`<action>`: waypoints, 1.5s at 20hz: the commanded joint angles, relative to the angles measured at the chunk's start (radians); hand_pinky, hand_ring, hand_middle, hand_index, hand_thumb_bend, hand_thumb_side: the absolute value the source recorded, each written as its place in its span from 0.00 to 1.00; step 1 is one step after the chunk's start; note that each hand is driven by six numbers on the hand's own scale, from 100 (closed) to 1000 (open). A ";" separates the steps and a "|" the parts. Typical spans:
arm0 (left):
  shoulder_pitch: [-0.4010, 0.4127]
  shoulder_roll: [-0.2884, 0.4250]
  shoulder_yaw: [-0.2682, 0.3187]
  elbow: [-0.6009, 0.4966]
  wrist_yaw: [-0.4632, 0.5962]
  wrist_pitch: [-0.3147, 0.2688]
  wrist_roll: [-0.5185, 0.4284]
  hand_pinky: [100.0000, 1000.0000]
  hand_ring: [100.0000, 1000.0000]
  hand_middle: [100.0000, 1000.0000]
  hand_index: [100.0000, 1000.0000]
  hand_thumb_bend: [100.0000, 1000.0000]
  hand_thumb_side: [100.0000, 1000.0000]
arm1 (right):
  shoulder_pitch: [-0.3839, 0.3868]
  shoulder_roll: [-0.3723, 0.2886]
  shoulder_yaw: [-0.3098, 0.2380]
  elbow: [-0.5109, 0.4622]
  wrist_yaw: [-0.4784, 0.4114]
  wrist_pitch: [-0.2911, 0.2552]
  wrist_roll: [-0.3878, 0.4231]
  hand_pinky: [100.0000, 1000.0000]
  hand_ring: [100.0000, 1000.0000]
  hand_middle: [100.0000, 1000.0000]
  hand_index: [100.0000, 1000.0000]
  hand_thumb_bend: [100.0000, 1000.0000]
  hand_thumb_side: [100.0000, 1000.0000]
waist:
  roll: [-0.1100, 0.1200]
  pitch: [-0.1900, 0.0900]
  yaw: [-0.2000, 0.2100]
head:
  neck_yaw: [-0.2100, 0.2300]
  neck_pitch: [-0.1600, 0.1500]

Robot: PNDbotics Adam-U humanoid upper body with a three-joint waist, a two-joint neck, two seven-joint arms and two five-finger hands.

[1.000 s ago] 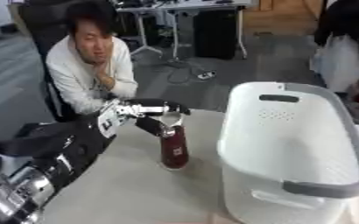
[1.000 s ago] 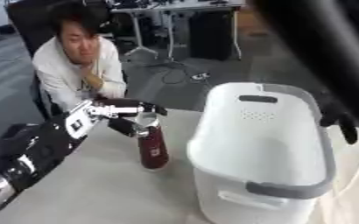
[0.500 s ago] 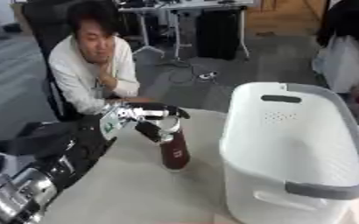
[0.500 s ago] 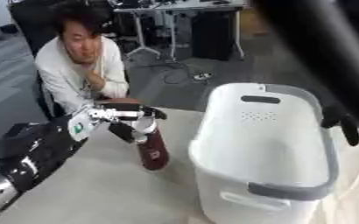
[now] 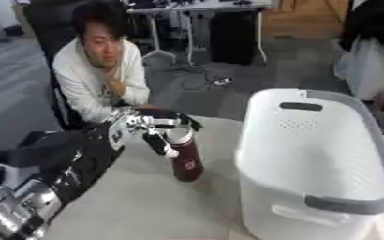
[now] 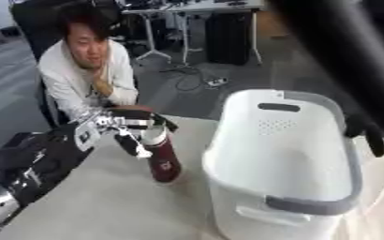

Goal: Pick up objects on the table and place them in the box.

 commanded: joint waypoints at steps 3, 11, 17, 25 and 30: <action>0.014 0.004 0.007 0.034 -0.066 -0.121 0.161 0.00 0.00 0.00 0.16 0.00 0.06 | -0.027 0.002 -0.001 -0.011 -0.002 -0.003 -0.008 0.09 0.38 0.41 0.55 0.00 0.87 | -0.006 -0.003 0.002 | 0.009 -0.018; -0.006 0.059 0.027 -0.007 -0.006 -0.104 0.252 0.00 0.00 0.00 0.13 0.00 0.00 | -0.020 -0.004 -0.001 -0.011 -0.003 -0.003 -0.016 0.09 0.37 0.41 0.55 0.00 0.87 | -0.003 -0.009 0.010 | 0.008 -0.013; -0.052 0.110 0.040 -0.045 0.149 -0.026 0.167 0.00 0.00 0.00 0.13 0.00 0.00 | -0.011 -0.011 -0.001 -0.011 -0.005 -0.003 -0.020 0.08 0.37 0.41 0.55 0.00 0.87 | 0.000 -0.016 0.018 | 0.003 -0.015; -0.188 0.129 0.045 -0.134 0.547 0.155 0.001 0.00 0.00 0.00 0.14 0.00 0.14 | -0.001 -0.017 0.003 -0.011 -0.007 -0.003 -0.009 0.08 0.37 0.41 0.55 0.00 0.87 | 0.004 -0.025 0.026 | 0.001 -0.037; -0.276 0.102 0.033 -0.166 0.694 0.218 -0.060 0.00 0.00 0.00 0.14 0.00 0.11 | -0.001 -0.011 0.006 -0.011 -0.008 -0.004 -0.003 0.09 0.37 0.41 0.55 0.00 0.87 | 0.007 -0.029 0.017 | 0.005 -0.053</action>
